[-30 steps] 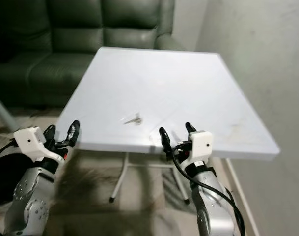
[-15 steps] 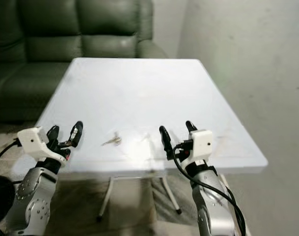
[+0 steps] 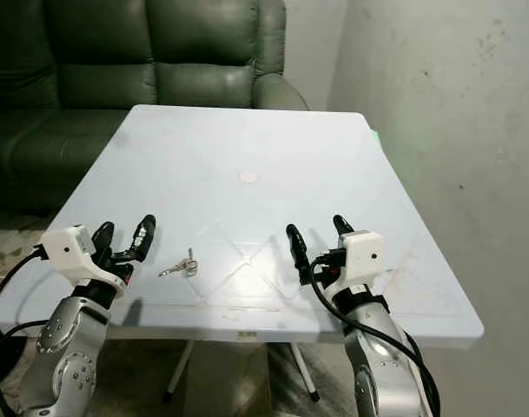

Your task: Hang keys on a hook

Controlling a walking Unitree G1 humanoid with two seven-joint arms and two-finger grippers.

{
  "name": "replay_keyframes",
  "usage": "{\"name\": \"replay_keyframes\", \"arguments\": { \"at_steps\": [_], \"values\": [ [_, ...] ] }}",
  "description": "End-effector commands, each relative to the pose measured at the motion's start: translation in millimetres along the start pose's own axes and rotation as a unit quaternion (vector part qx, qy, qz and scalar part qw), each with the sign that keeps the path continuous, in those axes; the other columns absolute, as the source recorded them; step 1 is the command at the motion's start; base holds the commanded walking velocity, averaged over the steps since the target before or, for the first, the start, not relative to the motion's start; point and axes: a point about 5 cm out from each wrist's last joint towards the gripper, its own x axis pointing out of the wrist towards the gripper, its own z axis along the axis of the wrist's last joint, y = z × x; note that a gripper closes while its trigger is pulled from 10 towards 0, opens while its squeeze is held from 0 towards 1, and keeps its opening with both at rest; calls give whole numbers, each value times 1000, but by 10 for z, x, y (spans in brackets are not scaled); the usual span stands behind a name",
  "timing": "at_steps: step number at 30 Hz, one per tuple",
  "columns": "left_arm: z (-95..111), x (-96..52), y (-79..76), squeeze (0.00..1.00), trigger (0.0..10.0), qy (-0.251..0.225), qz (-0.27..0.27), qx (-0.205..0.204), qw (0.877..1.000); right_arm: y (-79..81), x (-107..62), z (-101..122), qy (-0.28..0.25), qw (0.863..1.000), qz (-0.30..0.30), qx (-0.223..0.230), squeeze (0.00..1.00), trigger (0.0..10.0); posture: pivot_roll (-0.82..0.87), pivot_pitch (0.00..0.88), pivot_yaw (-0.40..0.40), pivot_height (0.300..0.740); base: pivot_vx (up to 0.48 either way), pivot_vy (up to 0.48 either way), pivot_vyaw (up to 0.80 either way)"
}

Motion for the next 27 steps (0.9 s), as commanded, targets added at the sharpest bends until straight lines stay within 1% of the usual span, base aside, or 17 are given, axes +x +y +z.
{"name": "replay_keyframes", "arguments": {
  "at_steps": [1,18,23,24,27],
  "values": [
    [4,2,-9,0,10000,1,0,1,1000,-11,-1,33,-6,1000,1,0,0,10000,-9,0,-37,732,0,458,0],
    [-12,-11,-11,0,10000,2,2,-6,1000,-11,-22,44,-4,1000,4,-4,0,10000,-13,0,-43,732,0,472,0],
    [-20,-19,3,0,10000,2,9,-11,1000,-3,-31,42,-3,1000,6,-4,0,10000,-13,0,-43,732,0,292,0],
    [-22,-21,16,0,10000,4,17,0,1000,-1,-34,39,-2,1000,6,-4,0,10000,-12,0,-43,732,0,0,0],
    [-33,-21,25,0,10000,8,23,6,1000,0,-36,36,-1,1000,7,-4,0,10000,-12,0,-43,732,0,0,0]
  ]
}}
